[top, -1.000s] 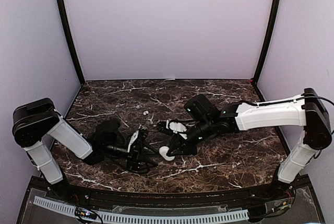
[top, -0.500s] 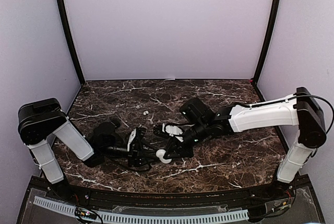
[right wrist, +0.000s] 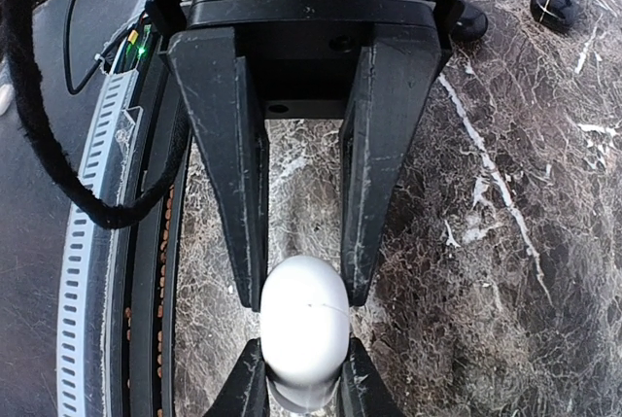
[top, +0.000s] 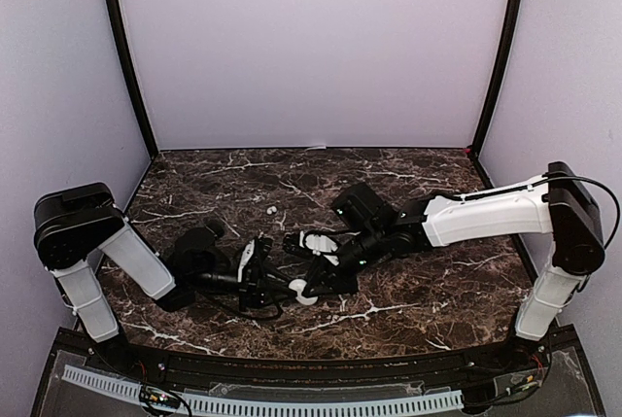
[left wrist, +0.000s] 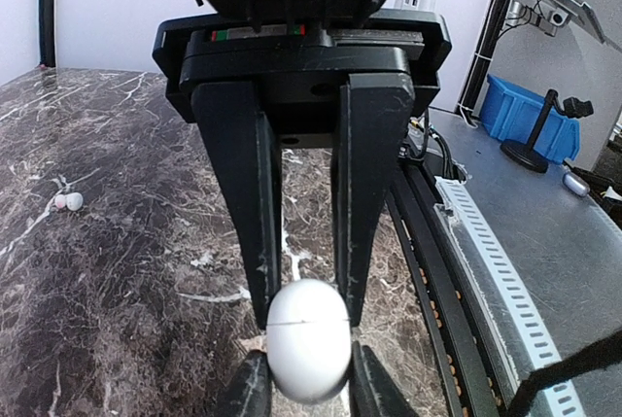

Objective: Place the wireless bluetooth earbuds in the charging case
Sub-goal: Pass from the right arm to the left, then open the charging case.

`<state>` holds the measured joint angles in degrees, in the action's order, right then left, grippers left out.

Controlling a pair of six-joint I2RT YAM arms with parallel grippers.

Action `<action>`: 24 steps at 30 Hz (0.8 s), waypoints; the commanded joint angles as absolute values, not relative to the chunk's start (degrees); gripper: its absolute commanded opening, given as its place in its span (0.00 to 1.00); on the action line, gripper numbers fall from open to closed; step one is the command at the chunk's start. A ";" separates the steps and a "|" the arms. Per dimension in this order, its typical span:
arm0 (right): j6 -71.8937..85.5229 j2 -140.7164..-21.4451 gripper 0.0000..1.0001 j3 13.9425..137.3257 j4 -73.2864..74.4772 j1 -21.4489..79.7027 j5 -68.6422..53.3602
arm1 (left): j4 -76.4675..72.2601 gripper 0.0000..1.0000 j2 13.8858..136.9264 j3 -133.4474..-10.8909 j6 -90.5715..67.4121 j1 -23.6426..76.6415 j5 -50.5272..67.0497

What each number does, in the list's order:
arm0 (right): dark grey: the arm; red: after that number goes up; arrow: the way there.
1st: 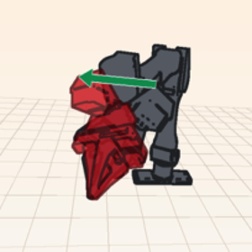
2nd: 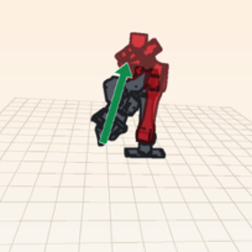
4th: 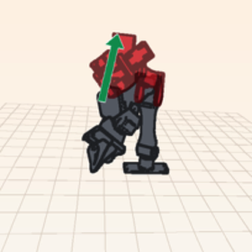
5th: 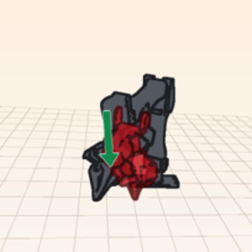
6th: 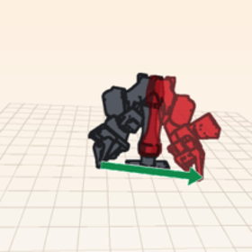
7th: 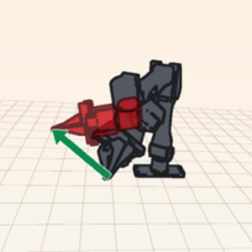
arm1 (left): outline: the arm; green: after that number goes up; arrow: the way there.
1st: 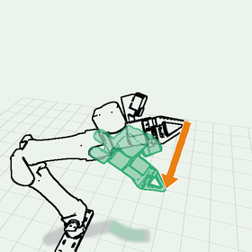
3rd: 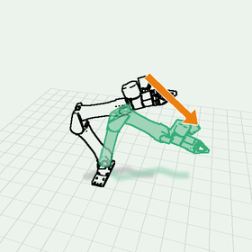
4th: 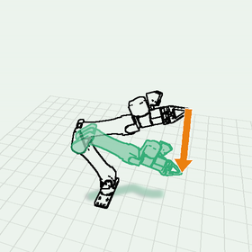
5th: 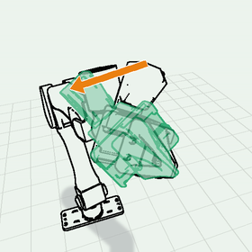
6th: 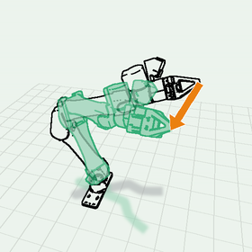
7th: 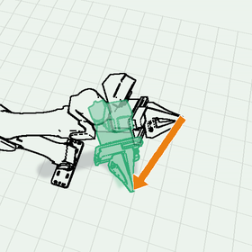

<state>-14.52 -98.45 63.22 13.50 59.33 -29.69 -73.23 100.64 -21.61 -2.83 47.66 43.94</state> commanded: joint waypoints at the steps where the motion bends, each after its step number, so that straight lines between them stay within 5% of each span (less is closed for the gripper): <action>1: -14.64 -99.23 0.16 64.78 12.10 59.94 -29.44 | -72.25 0.29 100.64 -22.65 -2.51 48.08 45.03; 10: -14.50 -99.63 0.16 66.60 12.11 60.11 -29.35 | -69.65 0.38 100.46 -23.53 -1.90 48.25 45.60; 17: -14.59 -99.58 0.17 66.53 12.39 60.11 -28.90 | -68.91 0.25 99.96 -23.60 -1.34 48.25 45.62; 24: -13.74 -98.26 0.37 65.57 12.26 60.12 -22.84 | -70.05 0.19 99.59 -22.97 -0.88 48.26 48.02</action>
<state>-14.57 -99.29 65.06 13.91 59.64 -27.86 -69.63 100.64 -22.83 -1.83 47.90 44.71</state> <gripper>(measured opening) 0.341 0.286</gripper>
